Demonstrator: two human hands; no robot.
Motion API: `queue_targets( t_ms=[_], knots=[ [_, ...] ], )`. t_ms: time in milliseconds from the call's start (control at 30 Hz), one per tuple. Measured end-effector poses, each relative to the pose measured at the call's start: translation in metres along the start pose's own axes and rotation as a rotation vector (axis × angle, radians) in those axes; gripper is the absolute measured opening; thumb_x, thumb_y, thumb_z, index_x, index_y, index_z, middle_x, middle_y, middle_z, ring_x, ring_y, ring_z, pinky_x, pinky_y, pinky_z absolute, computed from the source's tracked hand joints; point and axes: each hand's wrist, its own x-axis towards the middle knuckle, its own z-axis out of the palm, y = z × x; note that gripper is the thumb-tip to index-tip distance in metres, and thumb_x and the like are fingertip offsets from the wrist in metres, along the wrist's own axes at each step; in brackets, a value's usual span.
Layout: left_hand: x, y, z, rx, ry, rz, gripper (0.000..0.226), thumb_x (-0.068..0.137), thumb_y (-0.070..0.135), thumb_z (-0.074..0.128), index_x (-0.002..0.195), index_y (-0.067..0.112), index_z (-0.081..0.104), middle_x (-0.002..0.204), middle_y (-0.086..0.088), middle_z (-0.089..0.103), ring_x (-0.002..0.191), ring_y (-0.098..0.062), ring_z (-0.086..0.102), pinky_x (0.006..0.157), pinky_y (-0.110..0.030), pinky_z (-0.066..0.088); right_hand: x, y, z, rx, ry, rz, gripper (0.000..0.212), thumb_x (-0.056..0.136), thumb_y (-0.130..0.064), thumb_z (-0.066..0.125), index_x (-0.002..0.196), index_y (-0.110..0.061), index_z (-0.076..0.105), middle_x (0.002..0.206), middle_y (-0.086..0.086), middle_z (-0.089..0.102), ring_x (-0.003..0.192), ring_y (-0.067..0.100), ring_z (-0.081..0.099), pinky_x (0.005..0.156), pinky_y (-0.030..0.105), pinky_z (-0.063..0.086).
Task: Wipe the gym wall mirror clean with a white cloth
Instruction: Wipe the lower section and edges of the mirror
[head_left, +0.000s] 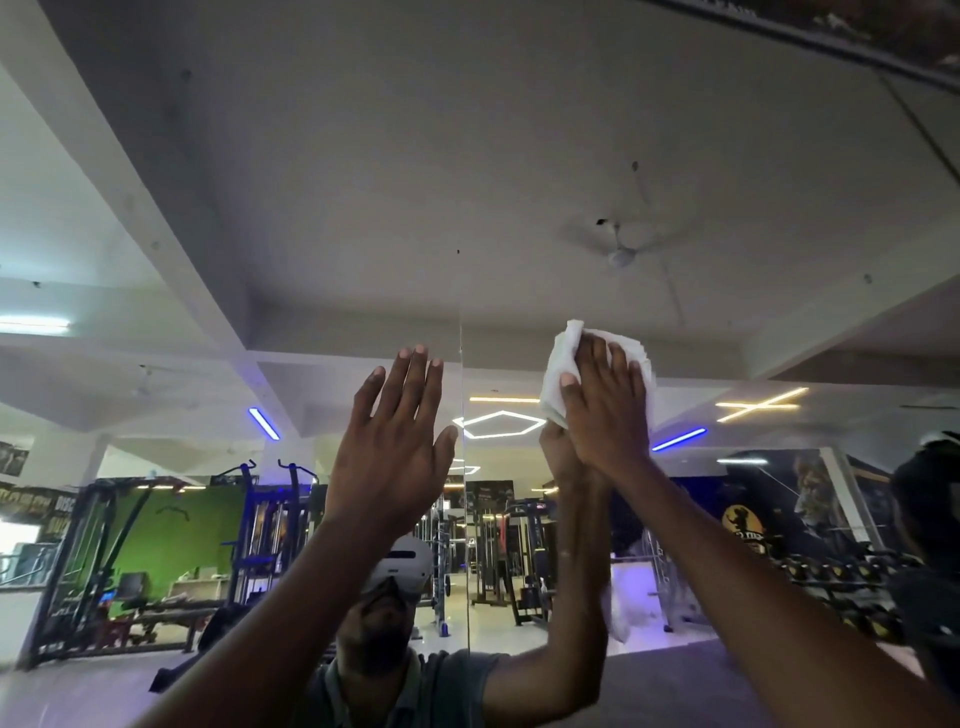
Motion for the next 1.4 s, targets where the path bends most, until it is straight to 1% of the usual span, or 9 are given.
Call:
queue_targets(
  t_ms=[100,267,467,800,900,1033,1133,1267,1400],
  knots=[
    [0.001,0.0,0.001,-0.009,0.003,0.002,0.07,0.109,0.045,0.016,0.165,0.004,0.025,0.172,-0.018,0.02,0.161,-0.03,0.019,0.129,-0.052,0.02,0.022,-0.002,-0.004,-0.029,-0.023,0.044,0.075,0.1,-0.039,0.013,0.156,0.0,0.044,0.155,0.019,0.052,0.145,0.039,0.045,0.121,0.059,0.033],
    [0.001,-0.001,0.0,-0.004,0.005,0.008,0.069,0.109,0.044,0.018,0.164,0.002,0.027,0.172,-0.019,0.022,0.161,-0.031,0.021,0.129,-0.052,0.02,0.002,-0.013,-0.008,0.0,-0.063,0.062,0.087,0.093,-0.048,0.003,0.163,-0.003,0.031,0.168,0.016,0.037,0.157,0.035,0.029,0.127,0.052,0.016],
    [0.0,0.0,-0.001,0.002,0.01,0.009,0.07,0.108,0.044,0.018,0.164,0.002,0.025,0.172,-0.019,0.021,0.161,-0.031,0.02,0.129,-0.052,0.02,0.02,0.007,-0.011,-0.071,-0.04,0.02,0.074,0.1,-0.04,0.013,0.155,0.0,0.044,0.153,0.019,0.053,0.142,0.04,0.048,0.117,0.058,0.037],
    [0.001,-0.001,0.001,-0.004,0.003,0.005,0.071,0.107,0.044,0.018,0.164,0.003,0.024,0.172,-0.019,0.02,0.161,-0.03,0.018,0.129,-0.053,0.021,-0.03,0.008,-0.007,0.042,-0.083,-0.048,0.075,0.103,-0.048,0.016,0.165,-0.008,0.026,0.172,0.012,0.028,0.16,0.032,0.024,0.131,0.046,0.007],
    [0.0,0.0,0.002,-0.004,0.003,0.002,0.07,0.107,0.044,0.019,0.165,0.004,0.021,0.172,-0.018,0.019,0.162,-0.03,0.016,0.129,-0.052,0.02,0.004,0.035,-0.015,-0.042,-0.101,0.072,0.092,0.092,-0.062,0.007,0.168,-0.012,0.015,0.176,0.011,0.016,0.163,0.033,0.011,0.132,0.052,0.006],
    [0.001,0.0,0.002,-0.001,0.016,0.002,0.07,0.107,0.043,0.021,0.165,0.004,0.022,0.172,-0.018,0.019,0.162,-0.03,0.017,0.129,-0.053,0.021,0.043,0.02,-0.022,-0.067,-0.066,0.261,0.102,0.083,-0.066,-0.002,0.168,-0.012,0.018,0.174,0.014,0.019,0.16,0.039,0.016,0.128,0.057,0.011],
    [0.001,-0.001,0.002,0.002,0.033,0.014,0.07,0.107,0.043,0.023,0.163,0.001,0.029,0.17,-0.02,0.026,0.16,-0.033,0.024,0.128,-0.053,0.023,0.024,-0.063,-0.008,-0.029,-0.044,-0.03,0.089,0.092,-0.055,0.012,0.166,-0.01,0.026,0.171,0.017,0.027,0.158,0.044,0.022,0.127,0.057,0.014],
    [0.002,-0.002,0.002,0.012,0.028,0.022,0.07,0.107,0.044,0.024,0.162,0.001,0.032,0.169,-0.021,0.029,0.159,-0.033,0.026,0.128,-0.051,0.021,0.002,-0.103,-0.004,-0.023,-0.099,-0.346,0.073,0.103,-0.048,0.006,0.17,-0.02,0.008,0.178,0.003,0.004,0.164,0.028,-0.003,0.131,0.05,-0.002],
    [0.002,-0.002,-0.001,0.028,0.011,0.021,0.07,0.107,0.044,0.023,0.163,0.001,0.029,0.17,-0.02,0.026,0.16,-0.032,0.023,0.128,-0.052,0.022,0.044,0.008,0.003,-0.073,-0.015,-0.172,0.071,0.102,-0.044,0.027,0.16,-0.004,0.038,0.166,0.021,0.038,0.152,0.046,0.036,0.12,0.066,0.03]
  ],
)
